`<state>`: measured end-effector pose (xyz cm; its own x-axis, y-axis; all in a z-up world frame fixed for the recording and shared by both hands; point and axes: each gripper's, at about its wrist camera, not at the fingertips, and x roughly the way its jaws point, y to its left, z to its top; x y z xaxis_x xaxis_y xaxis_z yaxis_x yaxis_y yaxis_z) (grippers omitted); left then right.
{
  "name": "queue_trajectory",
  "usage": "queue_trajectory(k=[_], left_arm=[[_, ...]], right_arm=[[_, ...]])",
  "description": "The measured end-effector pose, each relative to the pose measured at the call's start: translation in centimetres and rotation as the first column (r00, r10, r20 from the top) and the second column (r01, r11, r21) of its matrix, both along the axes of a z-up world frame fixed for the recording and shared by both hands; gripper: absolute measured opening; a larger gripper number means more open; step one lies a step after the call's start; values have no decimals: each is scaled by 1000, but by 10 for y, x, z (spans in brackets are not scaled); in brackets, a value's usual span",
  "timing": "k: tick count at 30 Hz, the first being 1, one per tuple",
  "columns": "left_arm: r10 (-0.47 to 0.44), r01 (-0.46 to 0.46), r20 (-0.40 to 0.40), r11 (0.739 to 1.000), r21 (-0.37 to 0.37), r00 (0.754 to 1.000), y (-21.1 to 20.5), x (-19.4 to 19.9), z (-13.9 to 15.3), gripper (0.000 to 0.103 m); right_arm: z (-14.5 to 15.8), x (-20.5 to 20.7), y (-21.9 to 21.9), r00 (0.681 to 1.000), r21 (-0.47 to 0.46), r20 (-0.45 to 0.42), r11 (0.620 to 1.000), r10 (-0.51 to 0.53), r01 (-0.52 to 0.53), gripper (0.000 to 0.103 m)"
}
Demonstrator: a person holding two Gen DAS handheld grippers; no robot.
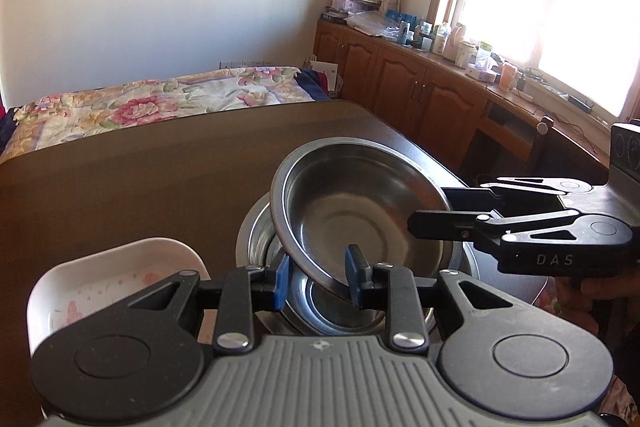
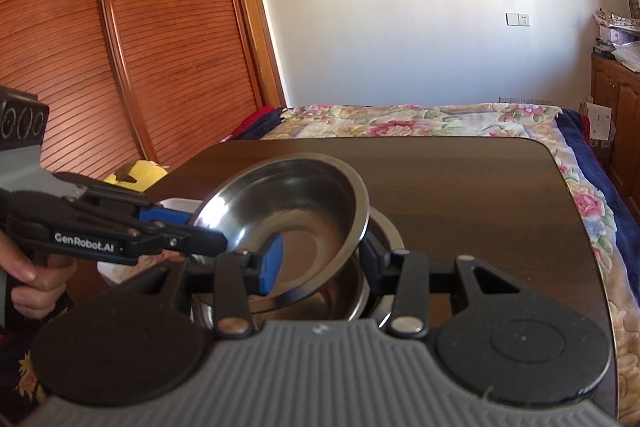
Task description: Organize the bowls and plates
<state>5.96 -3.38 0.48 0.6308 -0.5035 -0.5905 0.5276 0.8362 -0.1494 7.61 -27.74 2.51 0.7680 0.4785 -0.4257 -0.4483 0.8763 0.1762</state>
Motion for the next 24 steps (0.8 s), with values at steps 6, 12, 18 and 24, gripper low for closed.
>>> queue_trajectory(k=[6, 12, 18, 24], left_arm=[[8, -8, 1, 1000, 15, 1000, -1, -2, -3, 28], [-8, 8, -8, 1000, 18, 1000, -1, -4, -9, 28], [-4, 3, 5, 1000, 26, 1000, 1, -6, -9, 28], [22, -22, 29, 1000, -9, 999, 11, -8, -3, 28]], right_arm=[[-6, 0, 1, 1000, -20, -5, 1000, -18, 18, 27], [-12, 3, -7, 999, 22, -32, 999, -42, 43, 18], [-12, 2, -6, 999, 1, -21, 999, -48, 48, 15], [-12, 3, -3, 999, -27, -12, 998, -51, 51, 10]])
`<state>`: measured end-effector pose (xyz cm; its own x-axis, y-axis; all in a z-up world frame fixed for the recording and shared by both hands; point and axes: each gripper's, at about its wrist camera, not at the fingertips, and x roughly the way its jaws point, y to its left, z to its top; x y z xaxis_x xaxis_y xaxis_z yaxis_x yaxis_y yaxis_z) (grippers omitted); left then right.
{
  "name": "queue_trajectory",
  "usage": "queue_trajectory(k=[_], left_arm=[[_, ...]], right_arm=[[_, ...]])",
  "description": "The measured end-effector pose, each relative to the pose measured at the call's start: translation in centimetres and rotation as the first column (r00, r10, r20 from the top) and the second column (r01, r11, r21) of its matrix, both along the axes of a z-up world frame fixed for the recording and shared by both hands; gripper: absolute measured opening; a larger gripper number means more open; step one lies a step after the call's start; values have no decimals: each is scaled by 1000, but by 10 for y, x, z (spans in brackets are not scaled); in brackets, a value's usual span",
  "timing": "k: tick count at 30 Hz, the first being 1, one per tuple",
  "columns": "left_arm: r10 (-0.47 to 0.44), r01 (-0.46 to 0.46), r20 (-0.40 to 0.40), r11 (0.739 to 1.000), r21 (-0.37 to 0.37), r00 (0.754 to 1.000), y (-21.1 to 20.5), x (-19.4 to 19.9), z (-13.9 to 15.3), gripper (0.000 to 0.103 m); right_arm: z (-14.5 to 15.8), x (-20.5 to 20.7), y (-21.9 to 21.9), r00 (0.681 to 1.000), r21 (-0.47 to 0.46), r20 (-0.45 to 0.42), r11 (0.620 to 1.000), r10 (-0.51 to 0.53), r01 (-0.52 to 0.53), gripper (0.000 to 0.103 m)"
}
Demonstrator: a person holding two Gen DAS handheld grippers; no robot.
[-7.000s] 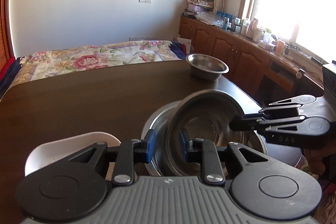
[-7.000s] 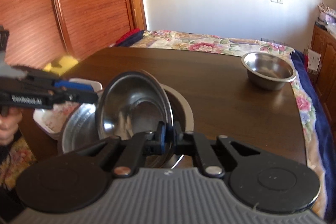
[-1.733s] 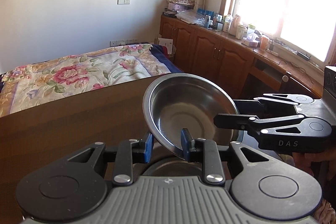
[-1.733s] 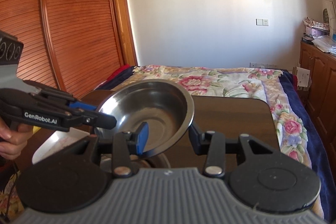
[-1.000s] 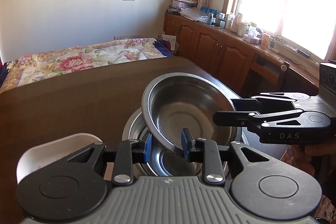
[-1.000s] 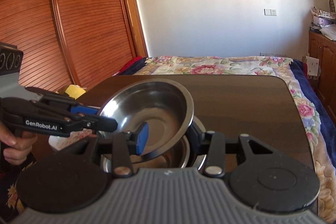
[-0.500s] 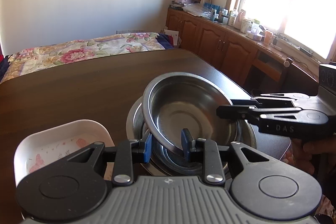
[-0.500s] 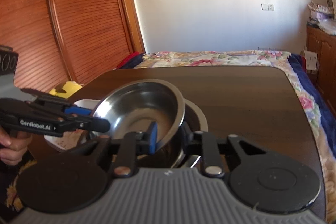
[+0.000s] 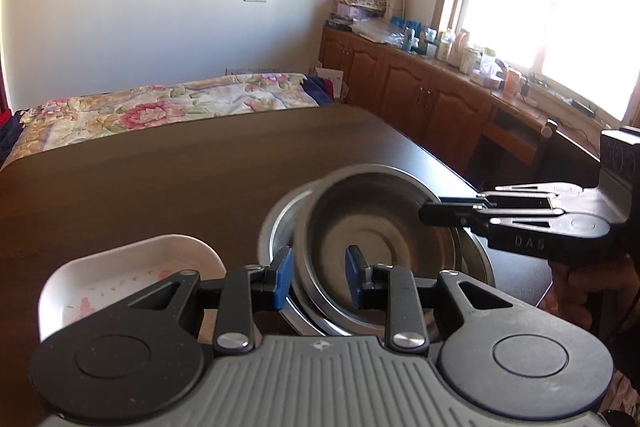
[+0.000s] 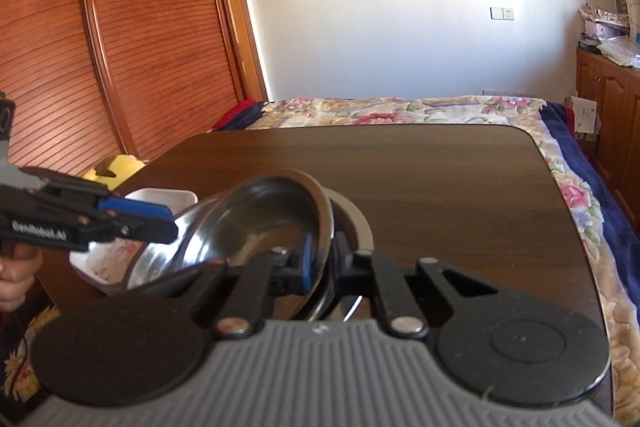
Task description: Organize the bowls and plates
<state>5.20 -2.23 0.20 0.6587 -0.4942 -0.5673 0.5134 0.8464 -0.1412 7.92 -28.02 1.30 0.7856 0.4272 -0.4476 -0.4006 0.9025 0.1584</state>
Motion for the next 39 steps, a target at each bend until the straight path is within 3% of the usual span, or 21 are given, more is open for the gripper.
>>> queue_trajectory(k=[11, 13, 18, 24, 28, 31, 35, 39], left_arm=[[48, -47, 48, 999, -17, 998, 5, -12, 3, 28], [61, -60, 43, 998, -25, 997, 8, -12, 1, 33], [95, -94, 29, 995, -35, 995, 14, -10, -4, 36], [119, -118, 16, 992, -53, 993, 15, -11, -10, 45], [118, -117, 22, 992, -52, 993, 13, -11, -11, 46], [123, -121, 41, 991, -51, 992, 12, -10, -12, 48], [138, -135, 51, 990, -51, 989, 9, -5, -11, 50], [155, -152, 54, 987, -54, 986, 7, 6, -11, 50]], right_arm=[[0, -2, 13, 999, -109, 49, 994, 2, 4, 11], [1, -1, 13, 999, -117, 48, 993, 7, -1, 11], [6, -3, 8, 998, -91, 67, 996, 9, -3, 31], [12, -9, 0, 995, -50, 102, 999, -8, 13, 40], [13, -7, -2, 991, -46, 129, 998, -25, 31, 40], [12, -2, 5, 986, -100, 167, 994, -24, 41, 30], [8, 8, 8, 988, -82, 153, 996, -21, 34, 21], [5, 16, 13, 990, -69, 138, 997, -27, 37, 21]])
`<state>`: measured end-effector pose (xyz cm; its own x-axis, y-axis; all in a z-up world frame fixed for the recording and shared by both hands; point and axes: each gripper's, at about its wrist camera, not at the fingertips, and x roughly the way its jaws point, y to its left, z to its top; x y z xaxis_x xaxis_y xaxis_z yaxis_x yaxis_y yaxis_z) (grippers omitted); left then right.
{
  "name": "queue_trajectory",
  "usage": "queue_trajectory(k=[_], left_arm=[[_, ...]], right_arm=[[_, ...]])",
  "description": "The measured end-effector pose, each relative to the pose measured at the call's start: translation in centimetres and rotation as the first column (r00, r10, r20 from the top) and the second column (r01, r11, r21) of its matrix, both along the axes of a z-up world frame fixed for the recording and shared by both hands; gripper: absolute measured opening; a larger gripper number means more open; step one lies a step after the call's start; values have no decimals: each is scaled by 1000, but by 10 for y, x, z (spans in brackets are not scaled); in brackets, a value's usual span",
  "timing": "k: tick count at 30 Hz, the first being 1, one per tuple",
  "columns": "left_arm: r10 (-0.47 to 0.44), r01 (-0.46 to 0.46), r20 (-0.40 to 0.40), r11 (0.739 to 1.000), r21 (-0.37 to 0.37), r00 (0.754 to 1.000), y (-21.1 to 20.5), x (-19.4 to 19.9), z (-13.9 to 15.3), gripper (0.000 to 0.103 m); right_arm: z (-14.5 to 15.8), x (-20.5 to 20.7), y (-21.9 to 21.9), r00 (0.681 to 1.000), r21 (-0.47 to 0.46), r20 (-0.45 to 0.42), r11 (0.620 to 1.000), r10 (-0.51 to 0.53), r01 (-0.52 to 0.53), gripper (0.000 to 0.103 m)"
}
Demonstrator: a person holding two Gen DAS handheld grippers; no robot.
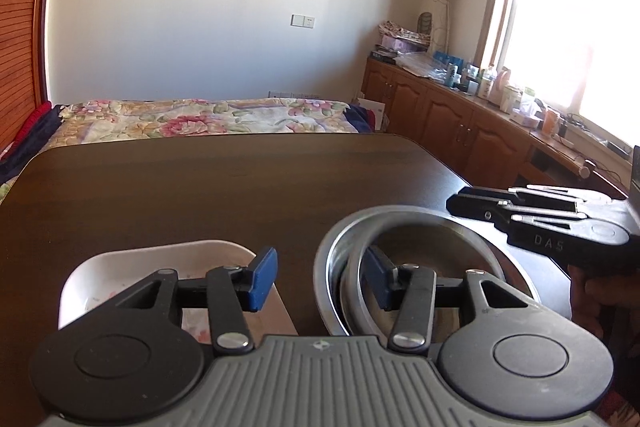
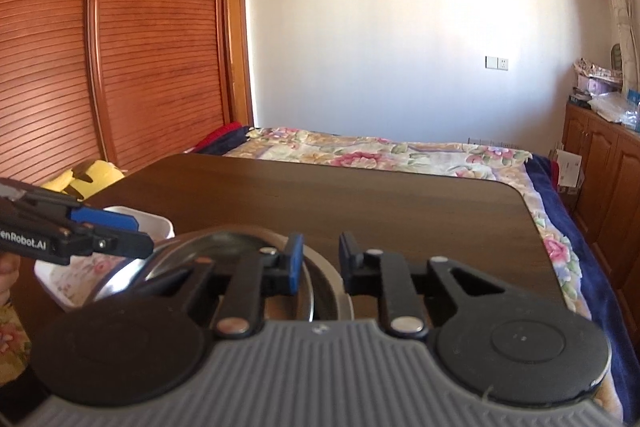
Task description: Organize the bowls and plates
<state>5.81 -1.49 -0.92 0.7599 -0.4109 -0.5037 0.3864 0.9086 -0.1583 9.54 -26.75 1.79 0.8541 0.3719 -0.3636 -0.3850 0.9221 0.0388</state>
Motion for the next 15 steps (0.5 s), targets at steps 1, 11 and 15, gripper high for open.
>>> queue_trajectory(k=[1, 11, 15], left_arm=[[2, -2, -2, 1000, 0, 1000, 0, 2, 0, 50], [-4, 3, -19, 1000, -15, 1000, 3, 0, -8, 52], [-17, 17, -31, 1000, -21, 999, 2, -4, -12, 44]], right_arm=[[-1, 1, 1, 1000, 0, -7, 1000, 3, -3, 21], [-8, -17, -4, 1000, 4, -9, 1000, -19, 19, 51], [-12, -20, -6, 999, 16, -11, 999, -33, 34, 59]])
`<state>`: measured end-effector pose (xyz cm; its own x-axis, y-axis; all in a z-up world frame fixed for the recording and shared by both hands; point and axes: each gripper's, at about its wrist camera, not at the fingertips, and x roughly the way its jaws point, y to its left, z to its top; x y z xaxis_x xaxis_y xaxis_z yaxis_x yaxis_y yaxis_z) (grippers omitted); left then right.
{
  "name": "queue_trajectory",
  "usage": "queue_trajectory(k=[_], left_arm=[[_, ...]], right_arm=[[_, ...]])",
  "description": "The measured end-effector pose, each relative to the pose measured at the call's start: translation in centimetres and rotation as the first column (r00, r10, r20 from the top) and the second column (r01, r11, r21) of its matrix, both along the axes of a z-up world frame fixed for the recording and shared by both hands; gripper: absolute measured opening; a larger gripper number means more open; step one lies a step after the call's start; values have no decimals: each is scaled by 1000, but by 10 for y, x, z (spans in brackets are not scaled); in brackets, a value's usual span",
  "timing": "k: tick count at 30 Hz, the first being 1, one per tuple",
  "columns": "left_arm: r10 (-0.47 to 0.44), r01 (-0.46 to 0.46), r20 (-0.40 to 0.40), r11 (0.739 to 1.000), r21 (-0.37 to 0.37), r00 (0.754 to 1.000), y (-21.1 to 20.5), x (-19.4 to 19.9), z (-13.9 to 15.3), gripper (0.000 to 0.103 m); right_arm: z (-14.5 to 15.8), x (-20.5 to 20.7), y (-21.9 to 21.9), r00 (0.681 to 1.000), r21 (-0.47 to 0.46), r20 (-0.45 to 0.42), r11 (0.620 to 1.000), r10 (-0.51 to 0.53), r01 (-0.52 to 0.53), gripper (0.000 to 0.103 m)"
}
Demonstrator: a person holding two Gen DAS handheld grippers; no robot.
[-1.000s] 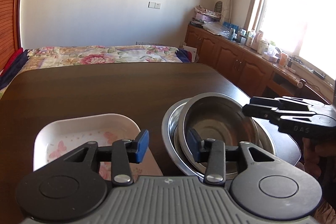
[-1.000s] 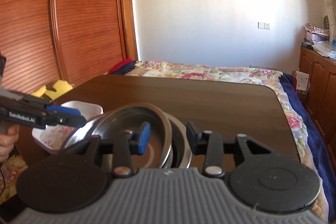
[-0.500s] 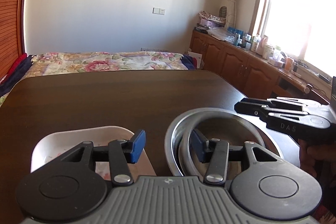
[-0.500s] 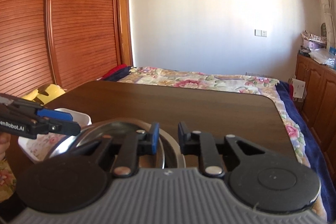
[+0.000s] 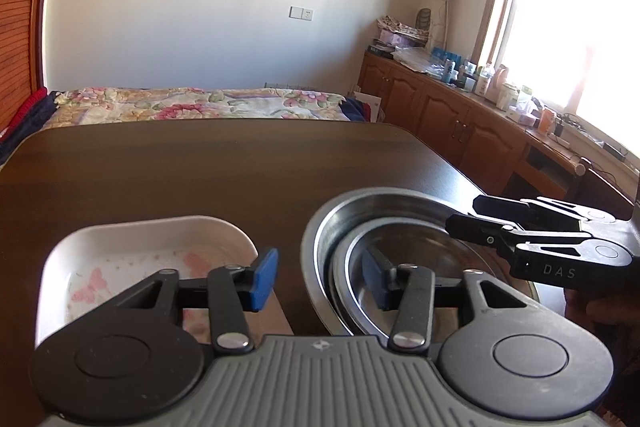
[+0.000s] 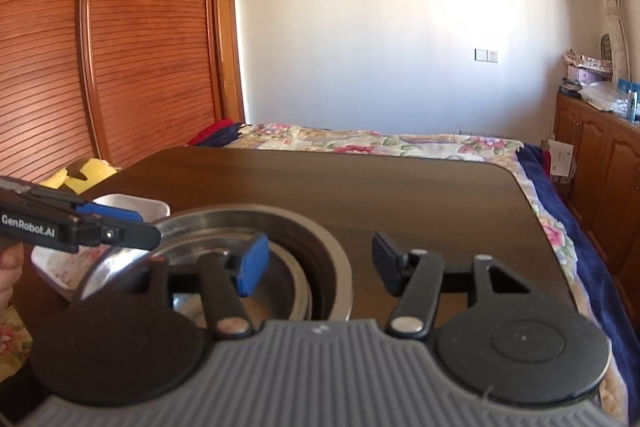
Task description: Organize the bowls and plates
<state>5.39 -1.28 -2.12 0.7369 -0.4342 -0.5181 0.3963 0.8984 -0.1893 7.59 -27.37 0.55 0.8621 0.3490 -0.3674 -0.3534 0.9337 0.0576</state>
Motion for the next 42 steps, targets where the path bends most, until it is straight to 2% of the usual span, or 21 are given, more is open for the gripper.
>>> queue_trajectory(k=[5, 9, 19, 27, 42], left_arm=[[-8, 8, 0, 1000, -5, 1000, -4, -7, -4, 43], [-9, 9, -5, 1000, -4, 1000, -8, -10, -7, 43], [4, -4, 20, 1000, 0, 1000, -12, -20, -13, 43], [28, -29, 34, 1000, 10, 999, -15, -25, -12, 38], [56, -55, 86, 998, -18, 995, -5, -28, 17, 38]], right_arm=[[-7, -5, -2, 1000, 38, -29, 999, -10, 11, 59], [-11, -9, -3, 999, 71, -38, 997, -17, 19, 66], [-24, -8, 0, 998, 136, -69, 991, -8, 18, 66], [-22, -14, 1, 999, 131, -28, 990, -39, 42, 46], [3, -10, 2, 1000, 159, 6, 987, -8, 7, 46]])
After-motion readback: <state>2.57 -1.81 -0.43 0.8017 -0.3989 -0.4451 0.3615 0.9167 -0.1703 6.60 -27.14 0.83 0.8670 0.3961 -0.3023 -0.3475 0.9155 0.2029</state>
